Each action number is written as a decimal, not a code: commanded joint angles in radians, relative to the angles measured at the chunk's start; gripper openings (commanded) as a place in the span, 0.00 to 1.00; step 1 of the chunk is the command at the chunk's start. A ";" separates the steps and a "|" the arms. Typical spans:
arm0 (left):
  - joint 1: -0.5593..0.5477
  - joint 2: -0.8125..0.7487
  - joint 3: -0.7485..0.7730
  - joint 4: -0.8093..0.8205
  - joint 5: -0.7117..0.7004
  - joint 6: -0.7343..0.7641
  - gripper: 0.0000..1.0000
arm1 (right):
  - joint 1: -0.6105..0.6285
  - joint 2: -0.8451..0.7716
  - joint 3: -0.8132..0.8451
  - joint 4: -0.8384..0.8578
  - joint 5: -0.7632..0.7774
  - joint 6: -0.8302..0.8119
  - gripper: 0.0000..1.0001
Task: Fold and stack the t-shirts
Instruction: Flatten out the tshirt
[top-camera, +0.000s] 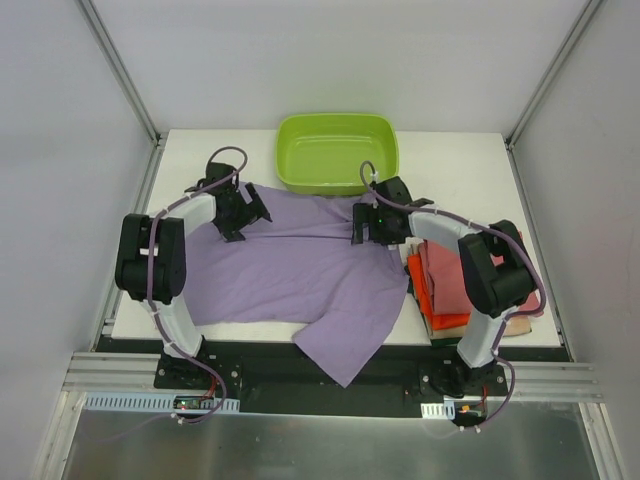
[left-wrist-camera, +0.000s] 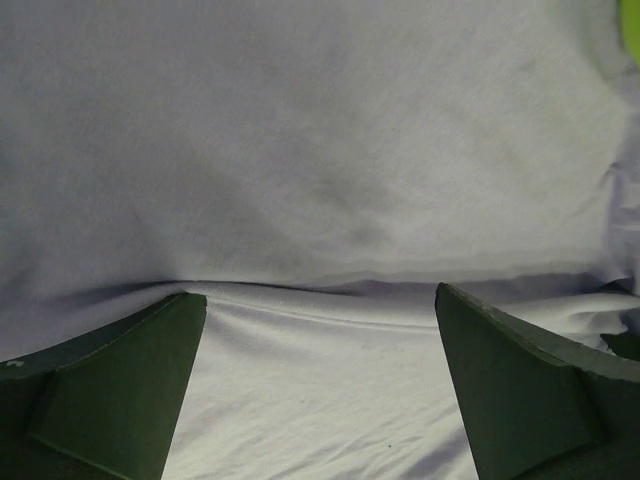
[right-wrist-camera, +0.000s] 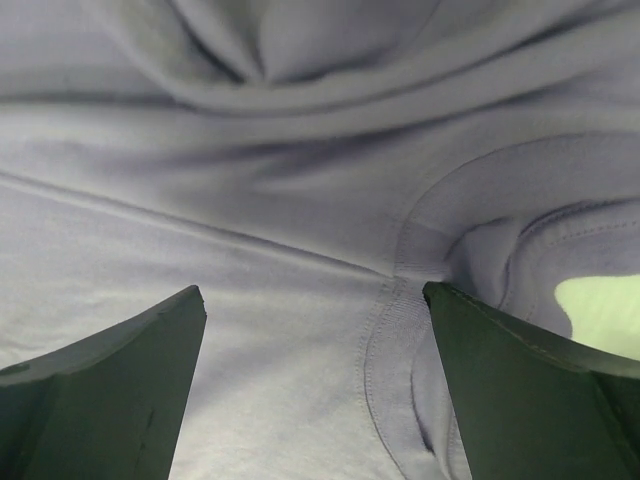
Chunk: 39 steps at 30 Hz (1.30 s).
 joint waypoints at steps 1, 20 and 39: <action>-0.008 0.073 0.074 0.007 0.025 0.039 0.99 | -0.068 0.064 0.074 -0.057 0.051 -0.093 0.96; -0.012 -0.579 -0.495 -0.039 -0.191 -0.081 0.99 | 0.224 -0.329 -0.226 -0.056 0.028 -0.056 0.96; 0.012 -0.116 -0.129 -0.079 -0.287 0.002 0.99 | -0.006 -0.080 -0.130 0.008 0.025 -0.200 0.96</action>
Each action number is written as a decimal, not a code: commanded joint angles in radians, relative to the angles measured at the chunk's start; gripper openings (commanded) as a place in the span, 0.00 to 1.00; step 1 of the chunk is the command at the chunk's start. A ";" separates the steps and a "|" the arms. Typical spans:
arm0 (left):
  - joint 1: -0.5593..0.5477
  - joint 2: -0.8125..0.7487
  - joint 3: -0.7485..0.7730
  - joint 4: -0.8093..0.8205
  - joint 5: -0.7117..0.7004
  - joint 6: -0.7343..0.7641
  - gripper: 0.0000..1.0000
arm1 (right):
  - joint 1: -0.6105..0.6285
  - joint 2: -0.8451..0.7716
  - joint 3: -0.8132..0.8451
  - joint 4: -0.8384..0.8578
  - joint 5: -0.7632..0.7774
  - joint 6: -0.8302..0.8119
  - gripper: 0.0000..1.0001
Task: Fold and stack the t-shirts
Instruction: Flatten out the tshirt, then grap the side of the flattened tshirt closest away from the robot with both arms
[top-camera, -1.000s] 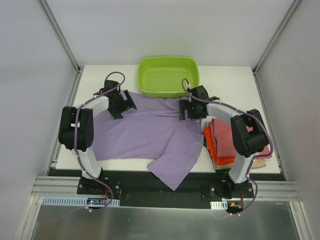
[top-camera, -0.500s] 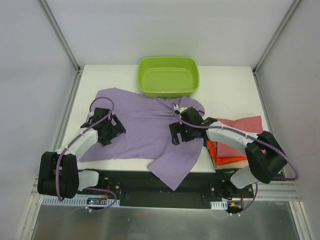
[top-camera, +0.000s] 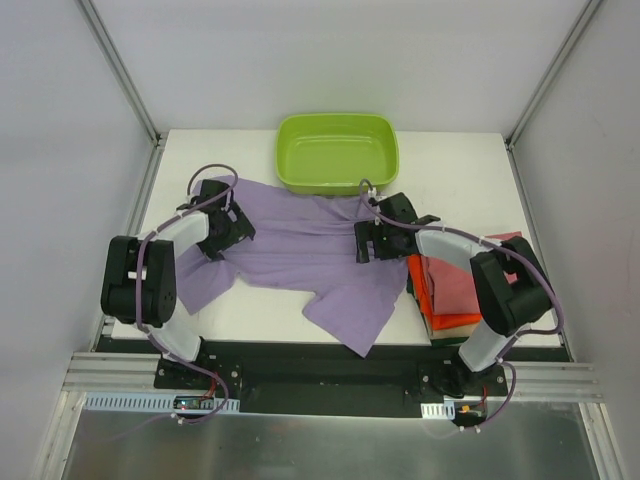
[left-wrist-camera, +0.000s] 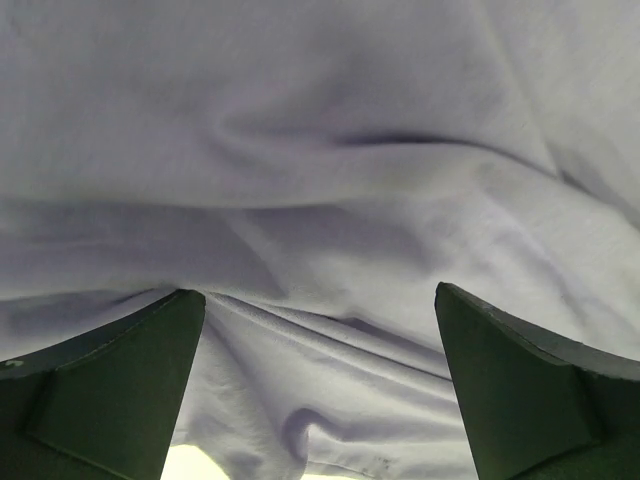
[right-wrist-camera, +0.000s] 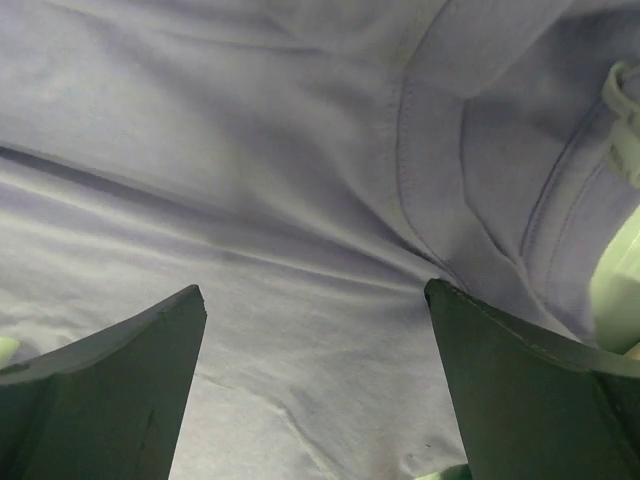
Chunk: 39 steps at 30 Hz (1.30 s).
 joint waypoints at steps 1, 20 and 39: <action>0.009 0.070 0.088 -0.024 -0.065 0.054 0.99 | -0.046 0.056 0.060 -0.024 0.022 -0.102 0.96; 0.026 -0.804 -0.410 -0.459 -0.284 -0.441 0.91 | 0.073 -0.482 -0.250 0.035 0.028 -0.010 0.96; 0.029 -0.773 -0.504 -0.410 -0.364 -0.662 0.52 | 0.072 -0.531 -0.270 0.010 0.111 -0.047 0.96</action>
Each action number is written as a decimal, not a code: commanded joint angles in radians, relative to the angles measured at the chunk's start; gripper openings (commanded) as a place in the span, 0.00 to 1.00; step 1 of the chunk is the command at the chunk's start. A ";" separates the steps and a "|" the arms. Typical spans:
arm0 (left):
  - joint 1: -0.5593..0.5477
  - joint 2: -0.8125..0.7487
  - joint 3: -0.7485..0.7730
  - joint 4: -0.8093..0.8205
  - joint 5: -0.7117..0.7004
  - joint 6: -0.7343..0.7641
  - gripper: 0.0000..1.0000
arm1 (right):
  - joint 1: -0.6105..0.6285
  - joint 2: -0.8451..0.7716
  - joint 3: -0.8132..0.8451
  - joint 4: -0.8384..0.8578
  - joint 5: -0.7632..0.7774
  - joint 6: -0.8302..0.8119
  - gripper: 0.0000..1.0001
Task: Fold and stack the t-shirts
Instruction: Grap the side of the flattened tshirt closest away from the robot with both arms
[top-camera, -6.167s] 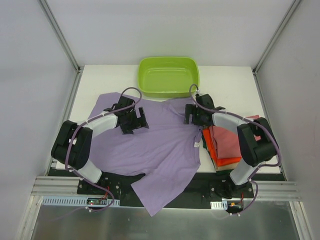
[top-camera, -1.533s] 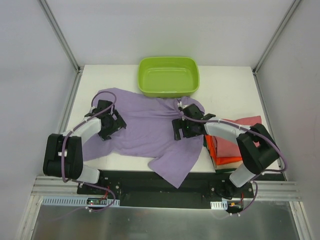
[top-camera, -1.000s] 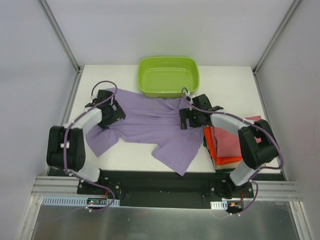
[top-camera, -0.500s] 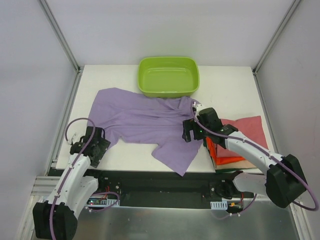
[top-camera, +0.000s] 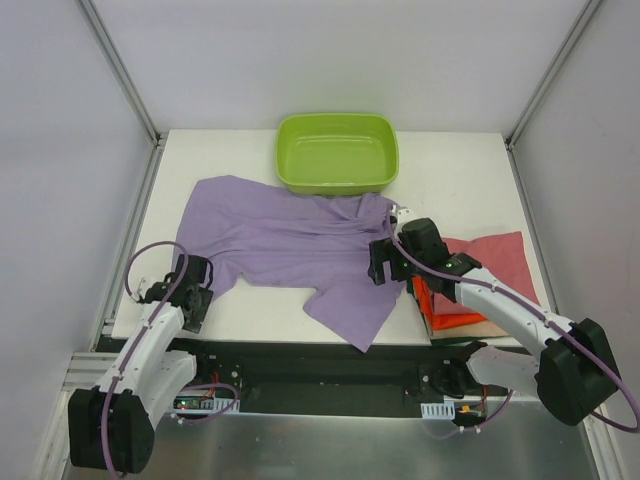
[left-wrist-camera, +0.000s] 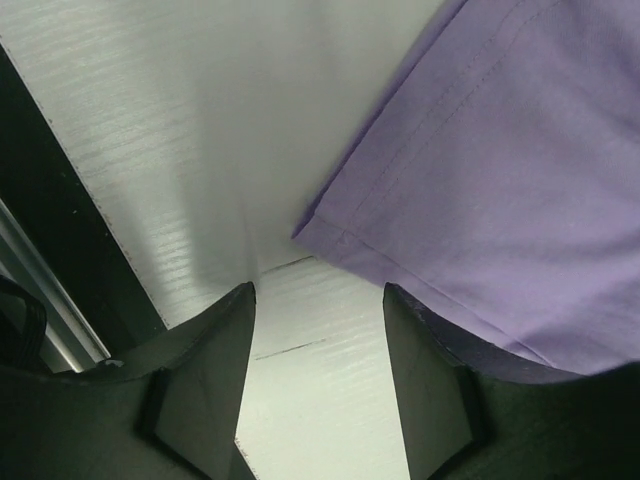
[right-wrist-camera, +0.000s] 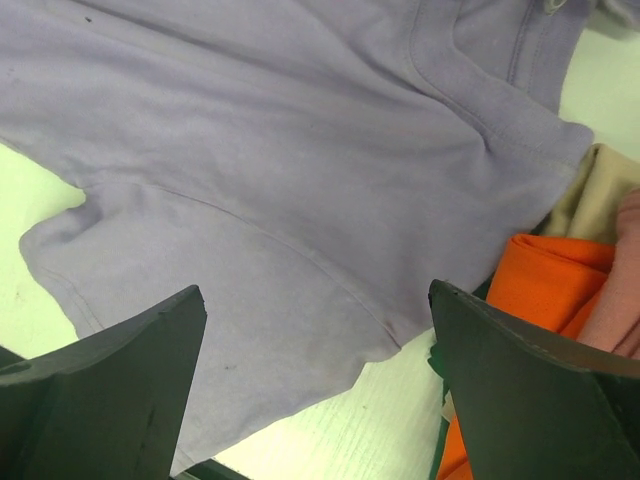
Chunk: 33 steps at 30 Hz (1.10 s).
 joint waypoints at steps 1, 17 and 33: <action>0.010 0.061 -0.001 0.051 -0.037 -0.014 0.52 | -0.001 -0.005 0.009 0.011 0.053 -0.010 0.96; 0.011 0.240 -0.004 0.179 -0.062 0.018 0.41 | -0.002 0.008 0.013 -0.001 0.067 -0.024 0.96; 0.014 0.201 -0.003 0.229 -0.073 0.095 0.00 | 0.044 -0.017 0.042 -0.086 0.058 -0.045 0.96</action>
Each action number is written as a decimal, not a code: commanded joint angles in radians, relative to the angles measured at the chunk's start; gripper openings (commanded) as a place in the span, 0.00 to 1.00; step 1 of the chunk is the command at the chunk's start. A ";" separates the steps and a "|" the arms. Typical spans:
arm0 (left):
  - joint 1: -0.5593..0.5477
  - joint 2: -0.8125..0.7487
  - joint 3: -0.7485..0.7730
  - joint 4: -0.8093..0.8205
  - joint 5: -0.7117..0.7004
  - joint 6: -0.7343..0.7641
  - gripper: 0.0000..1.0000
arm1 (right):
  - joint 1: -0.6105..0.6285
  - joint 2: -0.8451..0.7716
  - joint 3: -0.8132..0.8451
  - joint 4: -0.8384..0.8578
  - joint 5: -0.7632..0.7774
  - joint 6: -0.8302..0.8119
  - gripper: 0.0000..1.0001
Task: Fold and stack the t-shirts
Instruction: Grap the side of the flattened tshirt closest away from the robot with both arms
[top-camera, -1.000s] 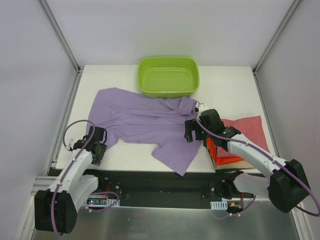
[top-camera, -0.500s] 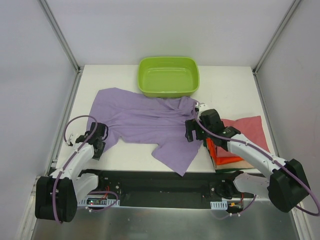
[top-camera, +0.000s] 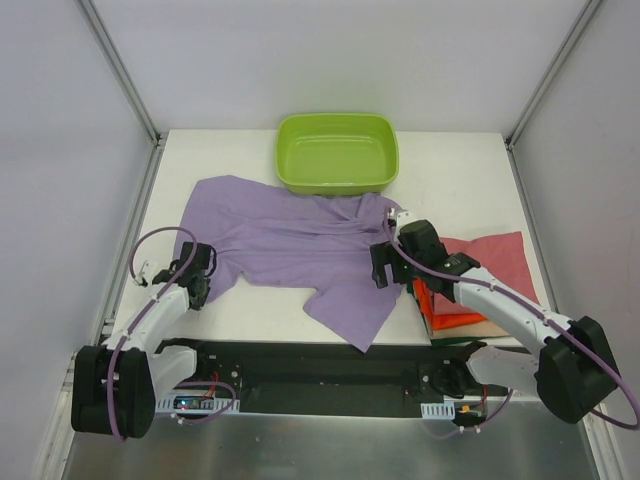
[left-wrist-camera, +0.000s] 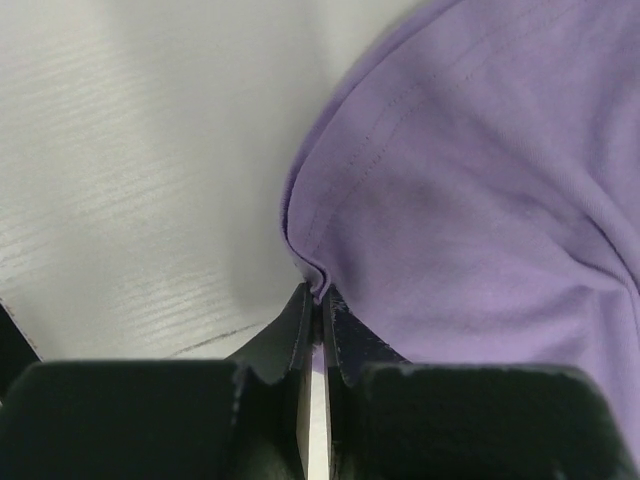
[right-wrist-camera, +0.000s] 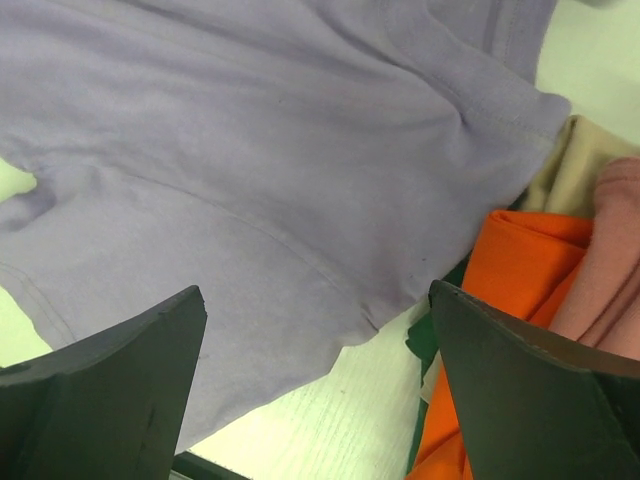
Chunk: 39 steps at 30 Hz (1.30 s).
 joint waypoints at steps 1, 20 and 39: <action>0.007 -0.072 -0.040 -0.024 0.031 0.052 0.00 | 0.077 -0.027 0.055 -0.070 0.022 -0.039 0.96; 0.012 -0.210 -0.073 0.015 0.062 0.113 0.00 | 0.686 0.326 0.204 -0.306 -0.019 0.085 0.63; 0.015 -0.213 -0.052 0.029 0.076 0.129 0.00 | 0.684 0.437 0.205 -0.355 0.270 0.134 0.11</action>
